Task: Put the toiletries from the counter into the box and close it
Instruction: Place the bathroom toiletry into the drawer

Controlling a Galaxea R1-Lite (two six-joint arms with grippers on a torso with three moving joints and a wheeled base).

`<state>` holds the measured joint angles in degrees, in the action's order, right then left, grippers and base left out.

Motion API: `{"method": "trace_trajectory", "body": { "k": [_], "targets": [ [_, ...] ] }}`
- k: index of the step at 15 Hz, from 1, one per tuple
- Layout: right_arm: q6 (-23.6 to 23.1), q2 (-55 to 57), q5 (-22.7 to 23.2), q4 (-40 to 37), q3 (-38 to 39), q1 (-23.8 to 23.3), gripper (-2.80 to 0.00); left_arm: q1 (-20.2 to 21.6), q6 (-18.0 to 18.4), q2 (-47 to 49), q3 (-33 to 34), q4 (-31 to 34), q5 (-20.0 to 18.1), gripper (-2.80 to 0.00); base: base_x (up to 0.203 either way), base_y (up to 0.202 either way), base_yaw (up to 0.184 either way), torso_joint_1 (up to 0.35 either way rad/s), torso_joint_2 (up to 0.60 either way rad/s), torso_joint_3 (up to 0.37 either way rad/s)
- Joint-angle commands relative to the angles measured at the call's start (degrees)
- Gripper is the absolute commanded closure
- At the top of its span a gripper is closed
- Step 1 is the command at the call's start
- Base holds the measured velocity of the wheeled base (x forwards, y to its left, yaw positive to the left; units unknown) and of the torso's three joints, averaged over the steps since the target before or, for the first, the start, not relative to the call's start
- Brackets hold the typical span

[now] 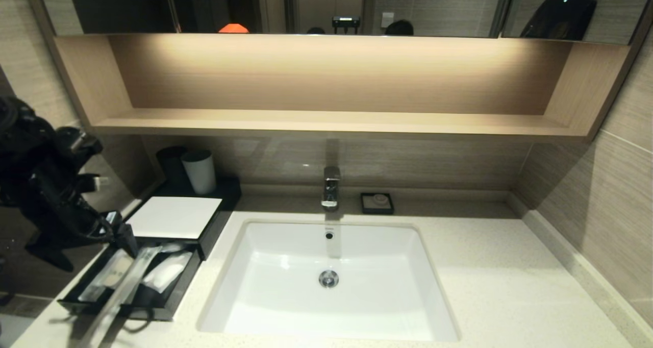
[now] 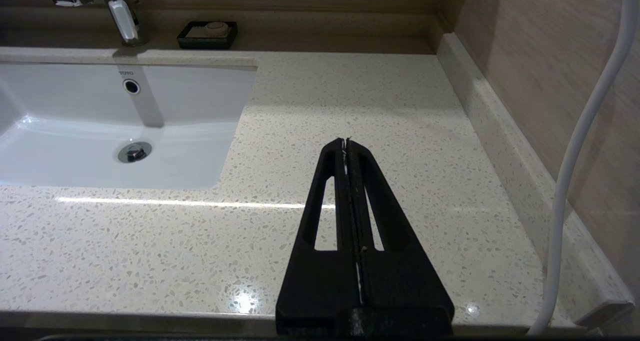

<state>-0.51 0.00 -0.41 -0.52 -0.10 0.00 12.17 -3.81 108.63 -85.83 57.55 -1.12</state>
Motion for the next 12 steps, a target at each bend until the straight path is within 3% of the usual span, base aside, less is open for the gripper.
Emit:
{"method": "trace_trajectory", "body": {
  "k": [1,4,12],
  "targets": [
    [0.0,0.0,0.0,0.0,0.0,0.0,0.00,1.2,0.5,-4.9,9.1,-2.7,-0.1,0.00,0.000,0.000,0.000,0.000,0.00,0.000],
    [0.0,-0.1,0.0,0.0,0.0,0.0,0.00,3.6,3.1,-7.2,18.3,-7.4,-0.1,0.00,0.000,0.000,0.000,0.000,0.00,0.000],
    [0.0,0.0,0.0,0.0,0.0,0.0,0.00,4.4,7.3,-9.2,31.1,-16.3,0.1,0.00,0.000,0.000,0.000,0.000,0.00,0.000]
  ]
}}
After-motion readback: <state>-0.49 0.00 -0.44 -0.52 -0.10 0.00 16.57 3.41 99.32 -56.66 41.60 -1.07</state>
